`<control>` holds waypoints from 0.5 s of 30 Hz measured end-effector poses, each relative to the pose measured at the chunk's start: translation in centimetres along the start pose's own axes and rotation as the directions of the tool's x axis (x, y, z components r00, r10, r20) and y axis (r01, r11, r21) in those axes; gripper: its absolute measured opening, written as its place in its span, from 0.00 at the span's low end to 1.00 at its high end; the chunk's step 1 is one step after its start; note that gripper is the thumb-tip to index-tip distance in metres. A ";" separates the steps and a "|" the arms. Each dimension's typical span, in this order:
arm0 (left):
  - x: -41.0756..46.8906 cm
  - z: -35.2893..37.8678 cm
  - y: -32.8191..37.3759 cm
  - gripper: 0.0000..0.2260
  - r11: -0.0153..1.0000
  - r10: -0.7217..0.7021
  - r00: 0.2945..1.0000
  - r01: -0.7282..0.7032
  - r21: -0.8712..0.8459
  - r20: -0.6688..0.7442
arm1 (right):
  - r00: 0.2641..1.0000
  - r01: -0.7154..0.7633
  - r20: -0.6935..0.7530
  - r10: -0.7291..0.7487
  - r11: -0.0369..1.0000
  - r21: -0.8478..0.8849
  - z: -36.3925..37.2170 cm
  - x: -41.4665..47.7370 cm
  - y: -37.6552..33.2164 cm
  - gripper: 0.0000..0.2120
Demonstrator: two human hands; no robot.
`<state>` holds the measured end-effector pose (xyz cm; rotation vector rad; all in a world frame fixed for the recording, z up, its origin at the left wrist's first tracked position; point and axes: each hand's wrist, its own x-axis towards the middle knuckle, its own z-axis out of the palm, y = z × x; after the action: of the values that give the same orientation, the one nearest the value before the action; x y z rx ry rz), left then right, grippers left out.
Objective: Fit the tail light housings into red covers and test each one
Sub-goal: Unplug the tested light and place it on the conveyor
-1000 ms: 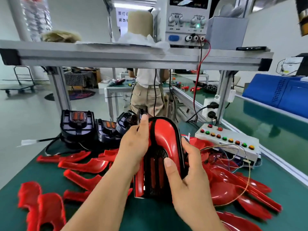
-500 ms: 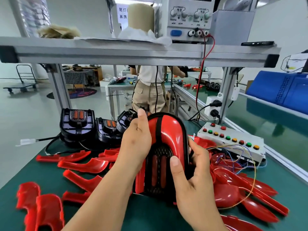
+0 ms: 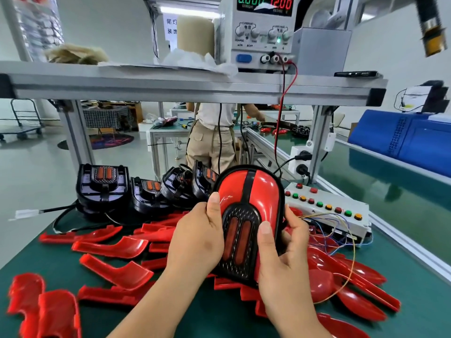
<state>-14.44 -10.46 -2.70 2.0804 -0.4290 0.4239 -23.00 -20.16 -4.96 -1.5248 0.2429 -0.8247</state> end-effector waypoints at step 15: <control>0.0 -1.4 1.0 0.21 0.922 0.045 0.898 0.131 -0.364 0.437 | 0.951 -0.044 -0.294 0.097 0.983 0.180 -0.6 1.8 -2.5 0.16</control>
<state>-15.06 -9.75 -1.29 1.7788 -0.6711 -0.1649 -22.88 -21.31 -2.03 -1.2192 0.4375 -0.9948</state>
